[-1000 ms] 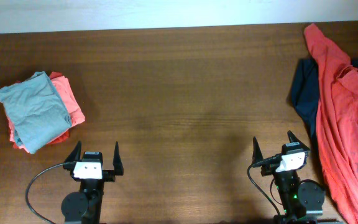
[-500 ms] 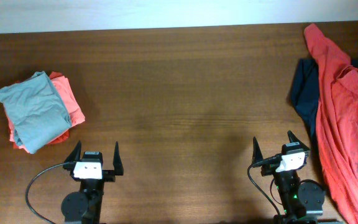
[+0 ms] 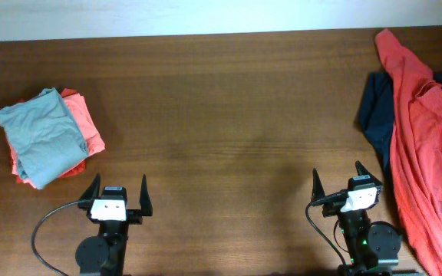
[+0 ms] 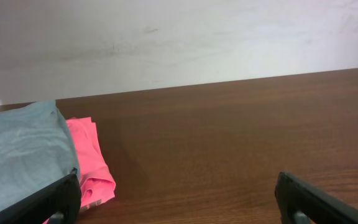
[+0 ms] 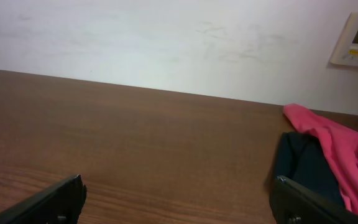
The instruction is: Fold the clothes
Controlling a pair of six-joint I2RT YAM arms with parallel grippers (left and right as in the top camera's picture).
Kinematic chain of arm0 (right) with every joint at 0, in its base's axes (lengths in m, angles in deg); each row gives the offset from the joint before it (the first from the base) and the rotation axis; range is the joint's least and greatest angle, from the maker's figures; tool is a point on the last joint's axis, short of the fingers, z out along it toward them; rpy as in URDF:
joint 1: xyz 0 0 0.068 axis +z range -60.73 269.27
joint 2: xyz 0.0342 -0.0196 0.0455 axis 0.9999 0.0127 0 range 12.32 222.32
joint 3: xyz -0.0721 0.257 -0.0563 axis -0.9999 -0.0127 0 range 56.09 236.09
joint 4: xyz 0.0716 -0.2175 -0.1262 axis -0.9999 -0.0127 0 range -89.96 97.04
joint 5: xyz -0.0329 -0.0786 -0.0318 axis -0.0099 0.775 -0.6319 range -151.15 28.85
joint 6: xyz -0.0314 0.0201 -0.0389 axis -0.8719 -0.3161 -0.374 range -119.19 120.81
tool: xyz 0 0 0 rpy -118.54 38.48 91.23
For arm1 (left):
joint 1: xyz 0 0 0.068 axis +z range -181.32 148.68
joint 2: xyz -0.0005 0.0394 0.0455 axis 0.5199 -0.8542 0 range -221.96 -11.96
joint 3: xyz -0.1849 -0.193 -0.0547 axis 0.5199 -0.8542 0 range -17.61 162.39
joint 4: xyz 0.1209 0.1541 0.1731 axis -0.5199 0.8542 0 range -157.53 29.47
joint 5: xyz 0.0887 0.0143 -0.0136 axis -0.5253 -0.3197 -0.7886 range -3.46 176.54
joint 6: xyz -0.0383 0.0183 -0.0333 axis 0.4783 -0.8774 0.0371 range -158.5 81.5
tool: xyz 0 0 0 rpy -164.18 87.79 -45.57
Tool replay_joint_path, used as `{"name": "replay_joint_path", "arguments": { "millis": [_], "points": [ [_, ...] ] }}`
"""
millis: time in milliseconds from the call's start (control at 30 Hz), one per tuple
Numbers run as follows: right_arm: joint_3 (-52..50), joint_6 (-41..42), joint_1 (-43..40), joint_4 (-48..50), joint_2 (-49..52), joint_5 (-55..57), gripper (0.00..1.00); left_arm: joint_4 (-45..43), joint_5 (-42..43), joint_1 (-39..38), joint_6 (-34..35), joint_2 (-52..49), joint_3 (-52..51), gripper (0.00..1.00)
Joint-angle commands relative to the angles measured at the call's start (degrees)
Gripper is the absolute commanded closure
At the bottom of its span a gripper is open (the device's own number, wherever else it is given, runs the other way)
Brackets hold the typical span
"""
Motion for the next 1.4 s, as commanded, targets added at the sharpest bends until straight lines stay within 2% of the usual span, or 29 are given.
{"name": "replay_joint_path", "arguments": {
  "millis": [0, 100, 267, 500, 733, 933, 1200, 1300, 1367],
  "points": [
    [0.26, 1.27, -0.37, -0.72, -0.22, 1.11, 0.01, 0.28, -0.39, -0.22, -0.66, 0.44, 0.2, 0.01],
    [1.27, 3.96, -0.37, -1.05, -0.22, 2.27, 0.02, 1.29, -0.85, -0.22, -0.66, 0.02, 1.77, 0.01],
    [3.85, 3.96, -0.37, -2.58, 0.79, 2.32, 0.01, 3.3, -1.49, -0.15, 0.7, -3.43, 5.57, 0.01],
    [11.87, 3.91, -0.37, -8.0, 8.96, 3.72, 0.01, 3.96, -2.34, -0.15, 0.85, -14.64, 12.9, 0.01],
    [26.16, 3.91, -0.37, -13.33, 25.75, 3.82, 0.01, 8.22, -2.32, -0.15, 0.85, -31.15, 24.79, 0.01],
    [42.71, 3.89, -0.39, -23.76, 44.28, 3.82, 0.01, 18.97, -2.27, -0.15, 0.85, -45.22, 38.95, 0.01],
    [65.92, 3.26, -0.48, -40.74, 67.95, 4.61, 0.02, 39.87, -1.62, -0.15, 0.81, -59.52, 57.57, 0.01],
    [71.67, 2.38, -0.48, -43.28, 73.37, 5.14, 0.01, 44.72, 0.15, -0.15, 0.83, -62.42, 62.27, 0.01],
    [74.69, 1.27, -0.83, -41.57, 76.78, 9.84, 0.01, 44.98, 0.44, -0.15, 0.81, -63.12, 64.06, 0.01]
  ]
}}
